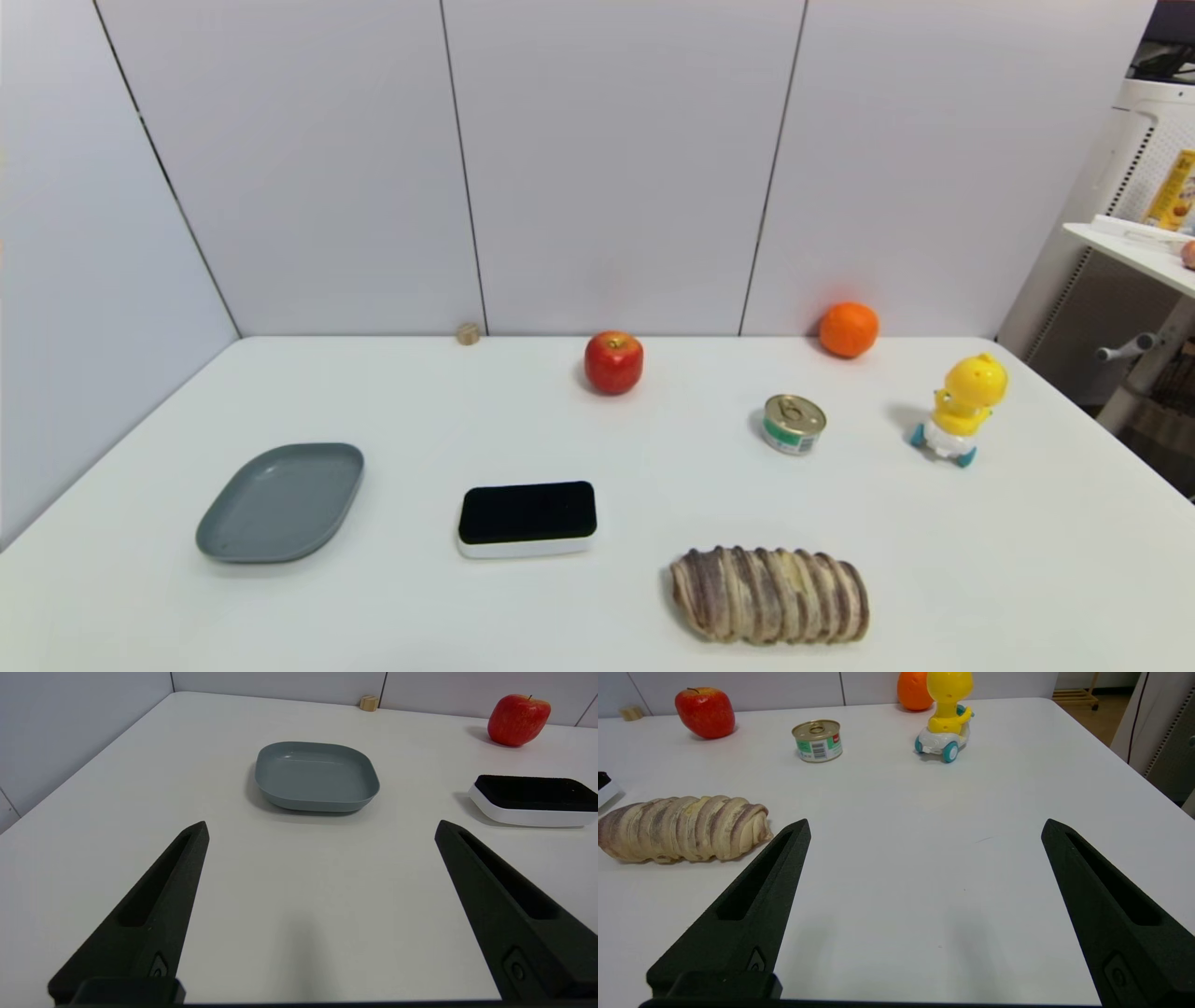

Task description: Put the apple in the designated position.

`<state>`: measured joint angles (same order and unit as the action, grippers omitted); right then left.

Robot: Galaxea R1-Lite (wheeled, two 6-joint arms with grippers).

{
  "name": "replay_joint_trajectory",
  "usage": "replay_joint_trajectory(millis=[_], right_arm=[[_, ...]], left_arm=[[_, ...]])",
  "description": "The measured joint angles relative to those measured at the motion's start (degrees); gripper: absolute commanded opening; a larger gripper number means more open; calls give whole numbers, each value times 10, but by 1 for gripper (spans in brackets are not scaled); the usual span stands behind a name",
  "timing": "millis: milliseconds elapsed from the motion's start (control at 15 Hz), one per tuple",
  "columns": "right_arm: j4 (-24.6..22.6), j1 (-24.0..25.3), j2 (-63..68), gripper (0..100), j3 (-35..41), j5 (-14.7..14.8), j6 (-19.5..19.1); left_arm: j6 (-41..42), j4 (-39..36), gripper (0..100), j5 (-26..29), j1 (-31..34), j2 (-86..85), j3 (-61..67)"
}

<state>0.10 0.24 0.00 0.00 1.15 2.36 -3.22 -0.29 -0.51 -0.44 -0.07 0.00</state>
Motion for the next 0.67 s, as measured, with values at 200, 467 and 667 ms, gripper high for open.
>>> replay_joint_trajectory(millis=[200, 467, 667], right_arm=[[0, 0, 0, 100, 0, 0, 0], [0, 0, 0, 100, 0, 0, 0], [0, 0, 0, 100, 0, 0, 0]], left_arm=[[0, 0, 100, 0, 0, 0, 0], [-1, 0, 100, 0, 0, 0, 0], [1, 0, 100, 0, 0, 0, 0]])
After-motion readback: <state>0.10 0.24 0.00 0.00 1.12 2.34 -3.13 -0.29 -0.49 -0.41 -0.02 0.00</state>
